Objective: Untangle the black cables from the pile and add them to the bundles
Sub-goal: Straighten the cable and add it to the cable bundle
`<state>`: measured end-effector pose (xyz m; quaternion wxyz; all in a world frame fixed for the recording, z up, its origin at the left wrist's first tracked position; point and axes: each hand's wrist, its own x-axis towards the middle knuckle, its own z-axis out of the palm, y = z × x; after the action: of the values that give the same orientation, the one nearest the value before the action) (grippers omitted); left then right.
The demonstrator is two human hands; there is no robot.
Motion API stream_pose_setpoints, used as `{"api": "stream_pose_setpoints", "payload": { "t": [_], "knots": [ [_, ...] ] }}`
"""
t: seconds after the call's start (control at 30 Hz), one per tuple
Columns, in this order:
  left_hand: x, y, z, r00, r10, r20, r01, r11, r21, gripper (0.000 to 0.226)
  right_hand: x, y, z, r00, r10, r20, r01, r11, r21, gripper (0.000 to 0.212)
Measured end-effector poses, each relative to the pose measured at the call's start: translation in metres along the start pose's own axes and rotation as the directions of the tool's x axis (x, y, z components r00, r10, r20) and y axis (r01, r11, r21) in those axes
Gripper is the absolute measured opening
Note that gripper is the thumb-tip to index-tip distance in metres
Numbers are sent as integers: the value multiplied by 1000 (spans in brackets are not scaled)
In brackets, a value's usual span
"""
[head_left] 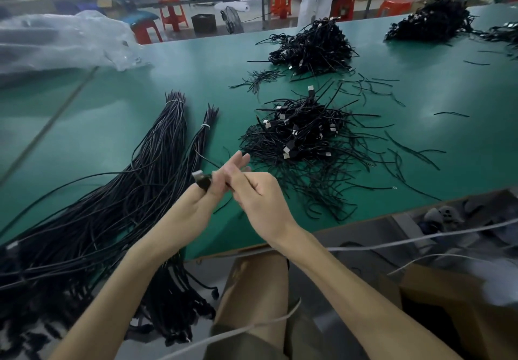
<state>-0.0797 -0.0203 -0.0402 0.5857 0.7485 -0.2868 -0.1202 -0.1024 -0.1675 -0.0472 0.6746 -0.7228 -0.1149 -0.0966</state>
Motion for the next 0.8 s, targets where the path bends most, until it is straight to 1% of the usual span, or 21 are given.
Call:
{"api": "stream_pose_setpoints", "payload": {
  "t": [0.07,0.13,0.17,0.23,0.27,0.3,0.33,0.37,0.4,0.43,0.47,0.5,0.53,0.57,0.6,0.63,0.67,0.7,0.73,0.8],
  "knots": [
    [2,7,8,999,8,-41,-17,970,-244,60,-5,4,4,999,33,15,-34,999,43,61],
    [4,16,15,992,29,-119,-80,892,-444,64,-9,8,10,999,44,25,-46,996,74,61],
    [6,21,17,985,28,-167,-114,839,-533,65,-11,10,13,999,41,32,-43,996,77,61],
    [8,31,10,972,-8,-235,-170,668,-725,62,-15,14,15,998,38,40,-40,998,46,62],
    [7,36,1,972,-19,-235,-183,568,-802,59,-15,16,14,998,45,38,-46,999,26,62],
    [4,41,-9,980,-6,-199,-171,488,-856,55,-16,19,12,998,59,30,-60,998,13,62],
    [1,45,-17,990,18,-139,-133,434,-891,51,-14,20,9,997,74,13,-75,997,2,63],
    [-2,47,-24,997,43,-63,-75,447,-892,50,-11,22,6,996,84,-14,-85,996,-12,64],
    [-7,49,-27,999,51,15,-15,545,-838,50,-7,22,2,995,87,-50,-89,996,-28,64],
    [-12,49,-27,996,31,79,34,704,-710,53,-1,21,-1,992,85,-90,-89,995,-47,66],
    [-15,49,-25,992,-9,125,70,863,-500,58,6,19,-4,989,75,-124,-84,994,-71,66],
    [-18,46,-22,985,-59,162,96,967,-235,65,11,16,-7,989,53,-140,-67,993,-101,64],
    [-19,42,-18,972,-110,208,109,994,17,70,16,12,-7,991,18,-133,-36,990,-139,62],
    [-19,37,-13,954,-167,248,111,968,224,74,20,9,-6,994,-19,-105,0,983,-183,61],
    [-18,33,-10,944,-224,243,117,914,389,76,22,6,-4,996,-48,-70,32,974,-223,61],
    [-16,29,-8,945,-267,191,139,853,503,76,24,3,-2,997,-67,-42,55,966,-253,62],
    [-15,25,-7,953,-282,111,175,812,557,72,25,1,-1,996,-79,-28,69,962,-265,63],
    [-14,23,-7,964,-263,28,201,801,564,63,26,-1,0,996,-88,-25,79,962,-260,64],
    [-13,20,-8,977,-210,-41,199,822,534,54,27,-2,1,995,-95,-25,87,967,-239,65],
    [-11,16,-9,992,-42,-118,89,900,427,42,26,-6,2,995,-103,-12,99,977,-190,67]
  ]
}}
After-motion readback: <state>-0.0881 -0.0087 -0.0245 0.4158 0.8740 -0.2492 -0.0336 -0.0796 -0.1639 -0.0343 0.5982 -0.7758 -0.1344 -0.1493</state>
